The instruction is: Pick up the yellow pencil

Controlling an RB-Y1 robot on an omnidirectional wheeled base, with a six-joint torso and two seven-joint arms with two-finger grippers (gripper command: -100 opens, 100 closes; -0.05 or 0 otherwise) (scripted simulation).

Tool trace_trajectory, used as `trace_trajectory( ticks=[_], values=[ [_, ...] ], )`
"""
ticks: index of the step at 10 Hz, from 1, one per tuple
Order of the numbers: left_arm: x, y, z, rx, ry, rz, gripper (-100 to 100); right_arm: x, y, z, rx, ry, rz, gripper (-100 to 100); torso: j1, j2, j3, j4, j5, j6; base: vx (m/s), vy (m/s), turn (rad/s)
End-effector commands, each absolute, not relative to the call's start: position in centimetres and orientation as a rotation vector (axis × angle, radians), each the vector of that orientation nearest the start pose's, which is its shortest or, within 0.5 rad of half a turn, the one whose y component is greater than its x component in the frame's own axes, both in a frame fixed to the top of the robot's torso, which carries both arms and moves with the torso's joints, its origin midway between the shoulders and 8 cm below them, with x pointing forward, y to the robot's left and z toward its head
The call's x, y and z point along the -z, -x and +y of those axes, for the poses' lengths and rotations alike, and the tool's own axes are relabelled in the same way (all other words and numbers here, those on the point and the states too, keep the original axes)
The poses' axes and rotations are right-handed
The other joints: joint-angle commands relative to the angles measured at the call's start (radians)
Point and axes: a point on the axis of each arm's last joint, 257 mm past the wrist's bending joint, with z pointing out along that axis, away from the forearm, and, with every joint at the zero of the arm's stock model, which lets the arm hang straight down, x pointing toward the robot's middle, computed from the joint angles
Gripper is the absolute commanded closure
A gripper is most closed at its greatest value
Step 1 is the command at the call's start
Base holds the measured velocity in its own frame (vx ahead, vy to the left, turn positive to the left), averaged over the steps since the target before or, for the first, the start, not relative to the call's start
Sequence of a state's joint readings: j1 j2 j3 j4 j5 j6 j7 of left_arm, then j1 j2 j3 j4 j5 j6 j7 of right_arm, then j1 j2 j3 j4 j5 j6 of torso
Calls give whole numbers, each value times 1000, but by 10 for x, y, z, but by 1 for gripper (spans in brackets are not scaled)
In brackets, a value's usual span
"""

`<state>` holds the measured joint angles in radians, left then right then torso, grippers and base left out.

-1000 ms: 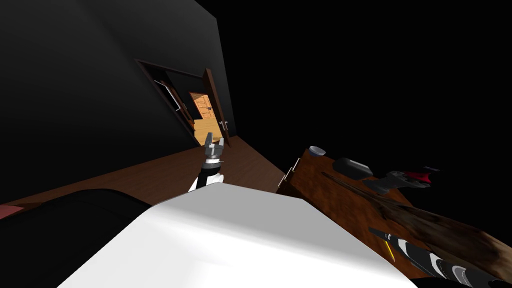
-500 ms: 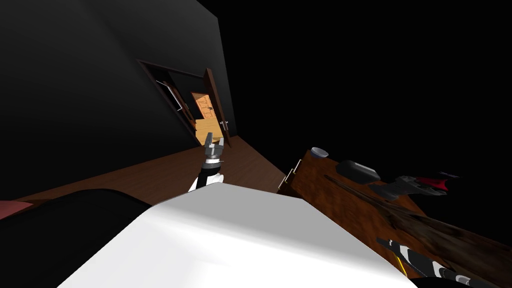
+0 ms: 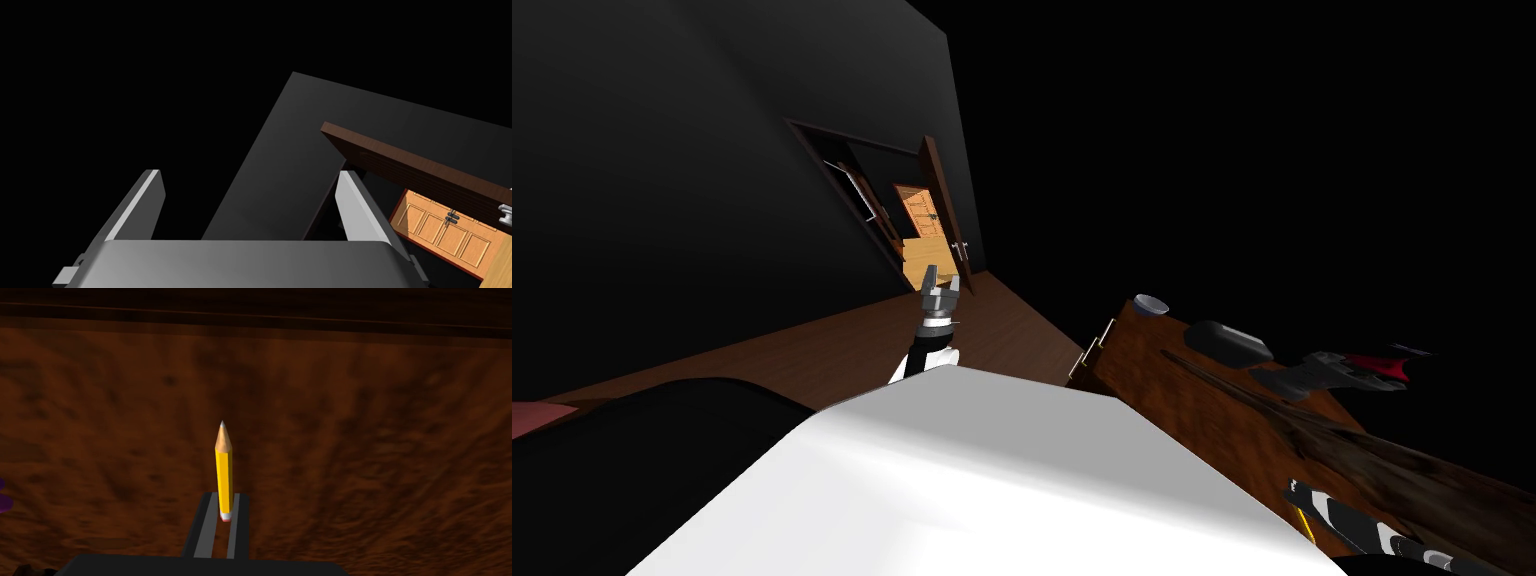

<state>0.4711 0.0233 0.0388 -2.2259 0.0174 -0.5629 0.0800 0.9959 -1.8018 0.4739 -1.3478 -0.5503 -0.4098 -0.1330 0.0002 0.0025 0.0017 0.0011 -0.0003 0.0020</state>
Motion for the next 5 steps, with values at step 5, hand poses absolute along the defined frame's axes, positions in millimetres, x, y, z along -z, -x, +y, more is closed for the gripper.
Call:
trace_trajectory(
  ticks=[5],
  values=[
    [-23, -344, 290, 1368, 648, 572, 0, 303, -97, -692, 66, -929, 2609, 100, 2, 4, 2, 1, 1, 1, -47, 18, -56]
  ],
)
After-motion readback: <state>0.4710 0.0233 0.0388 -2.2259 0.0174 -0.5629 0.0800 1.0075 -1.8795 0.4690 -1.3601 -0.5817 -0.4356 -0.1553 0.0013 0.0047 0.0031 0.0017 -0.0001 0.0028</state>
